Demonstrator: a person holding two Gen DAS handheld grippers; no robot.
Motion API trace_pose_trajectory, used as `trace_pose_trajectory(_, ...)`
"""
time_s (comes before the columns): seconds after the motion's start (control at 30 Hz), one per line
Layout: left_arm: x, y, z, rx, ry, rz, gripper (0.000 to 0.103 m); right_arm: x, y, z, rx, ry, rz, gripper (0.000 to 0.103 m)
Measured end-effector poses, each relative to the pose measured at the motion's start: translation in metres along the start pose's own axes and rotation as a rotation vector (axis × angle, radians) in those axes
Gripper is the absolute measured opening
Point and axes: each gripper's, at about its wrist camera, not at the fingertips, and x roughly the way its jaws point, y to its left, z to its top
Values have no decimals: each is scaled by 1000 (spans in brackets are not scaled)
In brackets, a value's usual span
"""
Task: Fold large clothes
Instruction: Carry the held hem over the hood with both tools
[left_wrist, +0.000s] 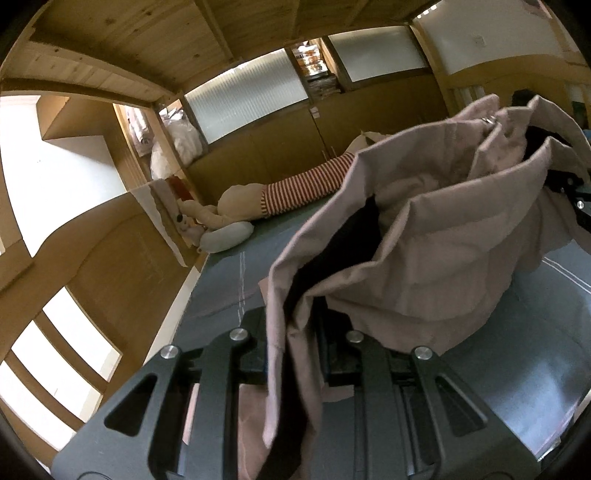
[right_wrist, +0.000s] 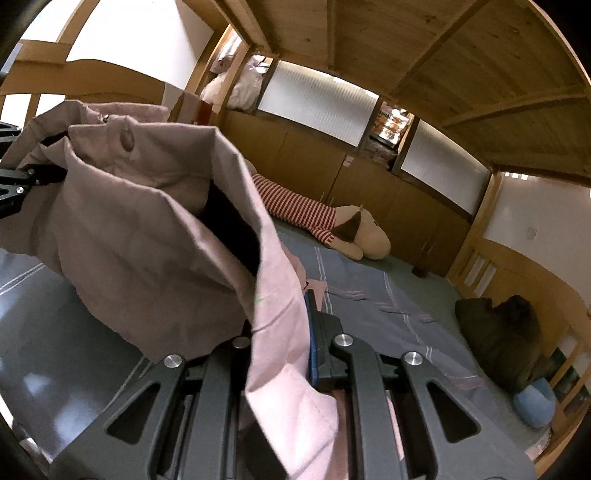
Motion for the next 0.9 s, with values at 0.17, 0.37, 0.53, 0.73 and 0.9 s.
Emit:
trace_pose_trajectory(0.17,14,6,9,-6,1,2,18,14,2,12,-52,4,-28,13)
trace_pose_trajectory(0.37,38,14,26,-20,5,6,18,38,-2,33,-55,8,-29,13)
trace_pose_trajectory(0.53,63,22,40,-26,4,16,18,59,-7,51,-59,1,-33,13)
trace_pose_trajectory(0.73,97,33,60,-57,3,11,18,88,-12,71,-51,-14,-38,13)
trace_pose_trajectory(0.9,116,37,71,-66,-11,24,18,107,-16,82,-33,-17,-34,13)
